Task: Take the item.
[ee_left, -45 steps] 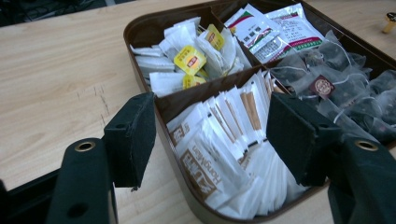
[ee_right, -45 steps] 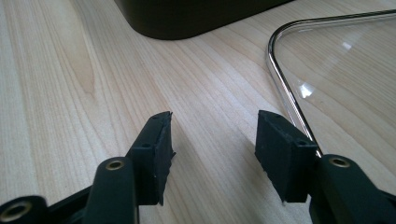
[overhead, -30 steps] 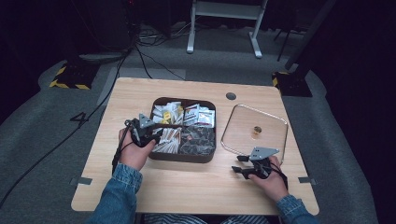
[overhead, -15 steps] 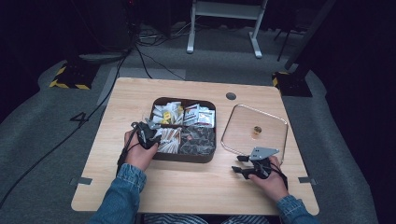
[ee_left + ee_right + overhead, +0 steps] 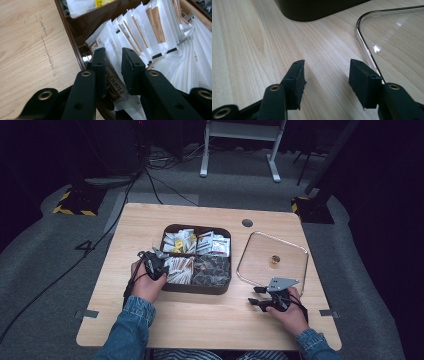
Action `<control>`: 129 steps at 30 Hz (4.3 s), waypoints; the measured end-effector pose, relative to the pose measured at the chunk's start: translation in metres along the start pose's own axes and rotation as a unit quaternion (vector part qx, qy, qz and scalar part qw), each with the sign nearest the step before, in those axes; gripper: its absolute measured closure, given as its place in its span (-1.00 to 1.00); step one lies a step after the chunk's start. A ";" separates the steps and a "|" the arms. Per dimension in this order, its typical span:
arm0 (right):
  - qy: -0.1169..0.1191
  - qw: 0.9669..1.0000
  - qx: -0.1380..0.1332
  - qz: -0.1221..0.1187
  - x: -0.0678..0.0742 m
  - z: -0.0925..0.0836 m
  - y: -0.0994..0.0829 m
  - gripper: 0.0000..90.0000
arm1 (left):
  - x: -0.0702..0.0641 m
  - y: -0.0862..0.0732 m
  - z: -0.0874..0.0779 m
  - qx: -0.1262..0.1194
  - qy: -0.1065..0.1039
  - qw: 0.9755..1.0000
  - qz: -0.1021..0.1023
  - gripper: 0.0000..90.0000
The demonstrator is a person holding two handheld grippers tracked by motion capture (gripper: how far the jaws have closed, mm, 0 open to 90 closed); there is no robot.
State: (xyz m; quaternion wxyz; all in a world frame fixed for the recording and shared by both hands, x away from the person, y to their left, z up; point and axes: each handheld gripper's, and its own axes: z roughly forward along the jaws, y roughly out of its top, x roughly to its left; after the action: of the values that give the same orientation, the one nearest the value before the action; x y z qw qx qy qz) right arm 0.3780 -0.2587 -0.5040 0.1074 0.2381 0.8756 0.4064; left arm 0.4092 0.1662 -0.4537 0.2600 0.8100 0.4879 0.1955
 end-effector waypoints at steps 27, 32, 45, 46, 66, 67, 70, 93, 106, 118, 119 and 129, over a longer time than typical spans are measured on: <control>0.000 1.000 0.000 0.000 0.000 0.000 0.000 0.04 | 0.018 -0.002 -0.020 -0.070 -0.088 0.993 -0.046 0.99; 0.001 1.000 0.000 0.001 0.000 0.000 0.000 0.04 | 0.018 -0.001 -0.027 -0.116 -0.129 0.983 -0.052 0.99; 0.001 1.000 0.000 0.000 0.000 0.000 0.000 0.03 | 0.010 0.007 -0.049 -0.167 -0.167 0.971 -0.039 0.99; 0.001 1.000 0.000 -0.001 0.000 0.000 0.000 0.03 | 0.008 0.007 -0.050 -0.167 -0.169 0.971 -0.038 0.99; 0.003 1.000 -0.001 0.001 0.000 0.000 0.000 0.02 | -0.035 0.015 -0.073 -0.155 -0.217 0.964 0.018 0.99; 0.002 1.000 0.000 0.000 0.000 0.000 0.000 0.02 | -0.039 0.015 -0.073 -0.153 -0.221 0.963 0.025 0.99; 0.003 1.000 0.000 0.000 0.000 0.000 0.000 0.02 | -0.049 0.017 -0.075 -0.150 -0.232 0.960 0.041 0.99; 0.004 1.000 0.000 -0.001 0.000 0.000 0.000 0.00 | -0.118 0.010 -0.054 -0.113 -0.314 0.934 0.129 0.99; 0.003 1.000 0.001 -0.003 0.000 0.000 0.000 0.00 | -0.135 0.000 -0.024 -0.075 -0.328 0.932 0.137 0.98; 0.002 1.000 0.001 -0.004 0.000 0.000 0.000 0.00 | -0.141 -0.008 0.000 -0.037 -0.326 0.935 0.132 0.98; 0.002 1.000 0.001 -0.004 0.000 0.000 0.000 0.00 | -0.141 -0.008 0.002 -0.031 -0.326 0.935 0.134 0.97; 0.001 1.000 0.001 -0.004 0.000 0.000 0.000 -0.01 | -0.144 -0.011 0.009 -0.018 -0.333 0.934 0.127 0.92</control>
State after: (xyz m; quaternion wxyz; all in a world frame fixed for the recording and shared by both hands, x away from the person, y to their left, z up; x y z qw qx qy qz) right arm 0.3779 -0.2584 -0.5041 0.1077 0.2342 0.8770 0.4056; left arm 0.3422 0.0399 -0.4763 0.3953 0.8792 0.2622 -0.0453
